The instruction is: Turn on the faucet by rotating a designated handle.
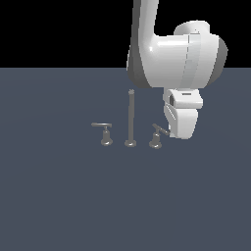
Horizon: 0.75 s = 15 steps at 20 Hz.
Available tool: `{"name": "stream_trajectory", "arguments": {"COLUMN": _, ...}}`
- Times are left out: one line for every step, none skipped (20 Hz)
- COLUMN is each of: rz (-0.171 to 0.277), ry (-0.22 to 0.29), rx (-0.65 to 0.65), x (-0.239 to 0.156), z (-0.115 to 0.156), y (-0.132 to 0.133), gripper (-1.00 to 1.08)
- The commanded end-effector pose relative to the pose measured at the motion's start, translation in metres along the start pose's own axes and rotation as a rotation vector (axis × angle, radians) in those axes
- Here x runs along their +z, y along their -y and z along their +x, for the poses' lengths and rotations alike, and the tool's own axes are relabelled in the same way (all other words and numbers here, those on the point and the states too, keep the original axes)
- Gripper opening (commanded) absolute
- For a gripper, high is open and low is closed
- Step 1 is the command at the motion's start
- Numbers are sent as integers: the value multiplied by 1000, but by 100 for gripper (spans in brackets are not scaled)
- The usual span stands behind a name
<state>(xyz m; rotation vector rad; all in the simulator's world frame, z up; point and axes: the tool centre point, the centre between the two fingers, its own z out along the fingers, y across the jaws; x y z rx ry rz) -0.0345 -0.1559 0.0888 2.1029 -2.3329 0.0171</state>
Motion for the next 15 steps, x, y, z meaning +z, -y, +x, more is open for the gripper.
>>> {"name": "stream_trajectory", "arguments": {"rz": -6, "ry": 7, "rx": -24, "x": 0, "z": -23, "y": -7, "gripper": -100}}
{"name": "stream_trajectory", "arguments": {"rz": -6, "ry": 7, "rx": -25, "x": -1, "z": -27, "y": -9, "gripper": -100}}
{"name": "stream_trajectory", "arguments": {"rz": -7, "ry": 8, "rx": -26, "x": -1, "z": -31, "y": -12, "gripper": -100}}
{"name": "stream_trajectory", "arguments": {"rz": -7, "ry": 8, "rx": -28, "x": -1, "z": -35, "y": -14, "gripper": -100}}
{"name": "stream_trajectory", "arguments": {"rz": -7, "ry": 8, "rx": -28, "x": -1, "z": -35, "y": -14, "gripper": -100}}
{"name": "stream_trajectory", "arguments": {"rz": -3, "ry": 0, "rx": 6, "x": 0, "z": -12, "y": -12, "gripper": -100}}
{"name": "stream_trajectory", "arguments": {"rz": -4, "ry": 1, "rx": 2, "x": 0, "z": -19, "y": -11, "gripper": -100}}
{"name": "stream_trajectory", "arguments": {"rz": -4, "ry": 2, "rx": -2, "x": 0, "z": -27, "y": -10, "gripper": -100}}
{"name": "stream_trajectory", "arguments": {"rz": -5, "ry": 3, "rx": -6, "x": 0, "z": -34, "y": -9, "gripper": -100}}
{"name": "stream_trajectory", "arguments": {"rz": -5, "ry": 4, "rx": -10, "x": -1, "z": -42, "y": -8, "gripper": -100}}
{"name": "stream_trajectory", "arguments": {"rz": -6, "ry": 5, "rx": -14, "x": -1, "z": -49, "y": -7, "gripper": -100}}
{"name": "stream_trajectory", "arguments": {"rz": -6, "ry": 6, "rx": -18, "x": -1, "z": -57, "y": -7, "gripper": -100}}
{"name": "stream_trajectory", "arguments": {"rz": -7, "ry": 7, "rx": -22, "x": -1, "z": -64, "y": -6, "gripper": -100}}
{"name": "stream_trajectory", "arguments": {"rz": -7, "ry": 8, "rx": -26, "x": -1, "z": -71, "y": -5, "gripper": -100}}
{"name": "stream_trajectory", "arguments": {"rz": -7, "ry": 8, "rx": -26, "x": -1, "z": -71, "y": -5, "gripper": -100}}
